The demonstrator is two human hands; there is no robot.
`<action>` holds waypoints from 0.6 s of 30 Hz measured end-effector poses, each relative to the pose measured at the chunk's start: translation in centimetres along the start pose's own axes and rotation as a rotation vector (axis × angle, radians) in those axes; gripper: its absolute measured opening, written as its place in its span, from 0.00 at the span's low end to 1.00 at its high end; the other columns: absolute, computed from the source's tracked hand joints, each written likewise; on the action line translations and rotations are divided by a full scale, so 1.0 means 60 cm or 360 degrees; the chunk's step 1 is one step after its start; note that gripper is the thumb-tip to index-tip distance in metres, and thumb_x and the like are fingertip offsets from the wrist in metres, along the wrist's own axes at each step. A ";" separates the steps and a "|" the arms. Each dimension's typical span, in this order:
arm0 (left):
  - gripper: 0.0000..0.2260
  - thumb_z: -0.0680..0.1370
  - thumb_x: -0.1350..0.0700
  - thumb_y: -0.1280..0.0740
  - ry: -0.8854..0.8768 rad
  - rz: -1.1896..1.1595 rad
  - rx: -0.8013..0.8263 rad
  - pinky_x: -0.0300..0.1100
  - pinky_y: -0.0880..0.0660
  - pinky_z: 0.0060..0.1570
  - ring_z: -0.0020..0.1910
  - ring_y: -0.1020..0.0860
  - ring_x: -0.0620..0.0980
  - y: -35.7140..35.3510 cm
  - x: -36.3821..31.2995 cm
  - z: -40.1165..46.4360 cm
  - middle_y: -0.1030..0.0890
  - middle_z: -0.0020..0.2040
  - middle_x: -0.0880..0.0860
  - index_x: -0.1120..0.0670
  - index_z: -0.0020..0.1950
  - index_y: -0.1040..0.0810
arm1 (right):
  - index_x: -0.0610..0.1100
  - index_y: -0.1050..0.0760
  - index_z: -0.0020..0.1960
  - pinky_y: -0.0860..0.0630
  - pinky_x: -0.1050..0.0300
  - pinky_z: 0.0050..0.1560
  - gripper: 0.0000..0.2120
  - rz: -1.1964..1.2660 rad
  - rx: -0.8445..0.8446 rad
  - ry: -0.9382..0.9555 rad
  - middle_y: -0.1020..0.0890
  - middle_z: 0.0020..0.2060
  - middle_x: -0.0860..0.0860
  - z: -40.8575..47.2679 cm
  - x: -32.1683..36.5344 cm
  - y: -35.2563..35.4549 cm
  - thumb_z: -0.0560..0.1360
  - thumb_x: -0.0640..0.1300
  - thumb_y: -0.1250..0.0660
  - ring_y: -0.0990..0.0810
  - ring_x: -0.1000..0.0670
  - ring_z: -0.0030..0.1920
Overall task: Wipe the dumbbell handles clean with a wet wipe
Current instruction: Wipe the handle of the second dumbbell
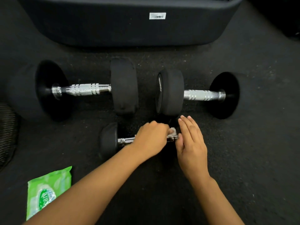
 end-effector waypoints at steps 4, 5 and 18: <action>0.08 0.79 0.54 0.41 -0.0177 0.0107 -0.0085 0.49 0.27 0.45 0.48 0.22 0.57 0.009 -0.025 -0.011 0.19 0.48 0.54 0.51 0.50 0.22 | 0.34 0.30 0.65 0.43 0.58 0.71 0.19 0.0008 -0.0005 -0.0011 0.26 0.63 0.41 0.001 0.002 0.002 0.78 0.40 0.48 0.36 0.47 0.68; 0.08 0.79 0.55 0.40 -0.0242 0.0121 -0.0159 0.48 0.27 0.45 0.49 0.21 0.56 0.007 -0.034 -0.024 0.19 0.50 0.52 0.52 0.52 0.22 | 0.34 0.30 0.65 0.43 0.59 0.71 0.19 0.0008 -0.0009 -0.0013 0.26 0.63 0.41 0.001 0.001 0.001 0.78 0.40 0.48 0.36 0.47 0.68; 0.08 0.78 0.59 0.41 -0.0133 0.0379 0.0070 0.45 0.34 0.40 0.51 0.23 0.59 0.015 -0.045 -0.009 0.22 0.52 0.56 0.56 0.54 0.25 | 0.34 0.30 0.65 0.41 0.56 0.70 0.19 0.0036 -0.0032 -0.0050 0.26 0.63 0.42 0.001 0.001 -0.002 0.77 0.39 0.47 0.36 0.47 0.69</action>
Point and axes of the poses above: each hand's wrist, its own z-axis towards the middle knuckle, its own y-axis out of the back of the hand, x = y × z, the point moved 3 cm from there along z, towards the middle knuckle
